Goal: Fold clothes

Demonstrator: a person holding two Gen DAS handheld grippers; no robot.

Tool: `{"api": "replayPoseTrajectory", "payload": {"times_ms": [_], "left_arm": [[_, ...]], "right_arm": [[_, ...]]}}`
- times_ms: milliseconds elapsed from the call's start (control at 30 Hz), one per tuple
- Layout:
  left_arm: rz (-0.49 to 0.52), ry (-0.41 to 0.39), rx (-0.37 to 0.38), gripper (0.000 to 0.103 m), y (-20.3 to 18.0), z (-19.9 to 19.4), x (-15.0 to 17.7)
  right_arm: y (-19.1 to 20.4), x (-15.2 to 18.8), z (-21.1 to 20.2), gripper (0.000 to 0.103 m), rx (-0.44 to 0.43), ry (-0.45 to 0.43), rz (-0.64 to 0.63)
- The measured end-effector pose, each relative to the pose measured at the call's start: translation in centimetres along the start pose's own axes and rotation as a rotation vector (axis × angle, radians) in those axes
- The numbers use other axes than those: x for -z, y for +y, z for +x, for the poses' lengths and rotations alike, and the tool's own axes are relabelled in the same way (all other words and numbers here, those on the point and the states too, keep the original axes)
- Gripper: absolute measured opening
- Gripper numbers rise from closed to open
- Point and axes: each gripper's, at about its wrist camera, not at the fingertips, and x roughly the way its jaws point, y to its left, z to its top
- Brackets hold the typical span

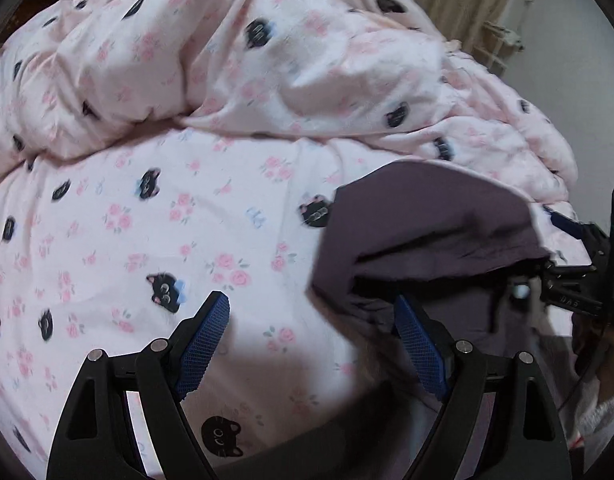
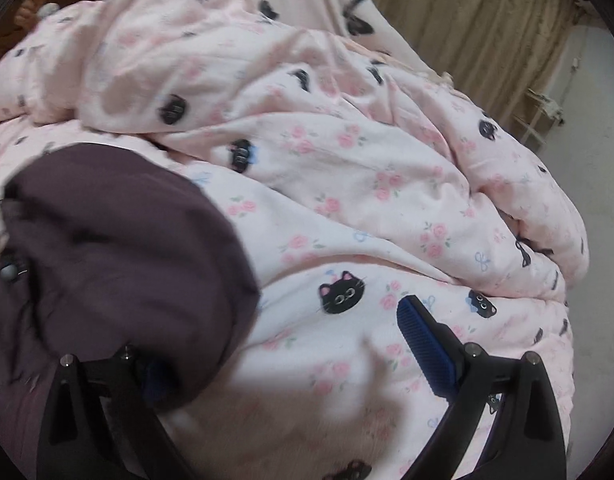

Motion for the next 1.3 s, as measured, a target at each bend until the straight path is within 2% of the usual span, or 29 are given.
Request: {"api": "replayPoseTrajectory", "payload": {"times_ms": [200,267,333,400,467,533,633,733,867,967,1100,1167,1300], "left_arm": [[-0.022,-0.085,0.056,0.082,-0.1,-1.7,-1.4],[-0.03,-0.113,0.075,0.082,-0.1,-2.2,-1.9],[0.001,-0.069,0.037,0.082,-0.5,-0.7,-1.4],[0.04,-0.011,-0.012,0.082,-1.0,1.2,-0.7],[0.079,0.048,-0.062,0.082,-1.5,3.1,0.0],[0.162,0.125,-0.142,0.082,-2.2,5.1,1.3],[0.215,0.175,-0.186,0.082,-2.6,6.4,2.4],[0.201,0.166,-0.157,0.082,-2.5,5.7,2.0],[0.181,0.121,-0.084,0.082,-2.0,3.4,1.1],[0.171,0.114,-0.045,0.082,-1.4,2.1,0.6],[0.193,0.133,-0.077,0.082,-0.9,1.9,0.8],[0.22,0.152,-0.096,0.082,-0.7,1.9,1.1],[0.181,0.085,-0.139,0.082,0.6,1.0,0.1]], "right_arm": [[-0.5,0.3,-4.6,0.099,-0.175,-0.109,0.009],[-0.9,-0.8,-5.7,0.099,-0.179,-0.168,0.05],[-0.8,-2.1,-5.7,0.099,-0.137,-0.188,0.071],[-0.2,-3.1,-4.7,0.099,-0.079,-0.172,0.069],[0.9,-3.6,-2.7,0.099,-0.044,-0.111,0.031],[2.8,-2.9,0.4,0.099,-0.034,0.031,-0.049],[4.6,-0.3,3.2,0.099,-0.045,0.148,-0.13],[4.7,0.7,3.4,0.099,-0.052,0.141,-0.128],[3.4,-0.3,1.3,0.099,-0.092,0.065,-0.093],[2.0,-2.3,-0.8,0.099,-0.171,-0.01,-0.053],[1.3,-4.9,-2.1,0.099,-0.322,-0.062,0.021],[2.4,-5.6,-2.9,0.099,-0.437,-0.074,0.018],[5.8,-5.2,-4.6,0.098,-0.713,-0.058,-0.045]]}}
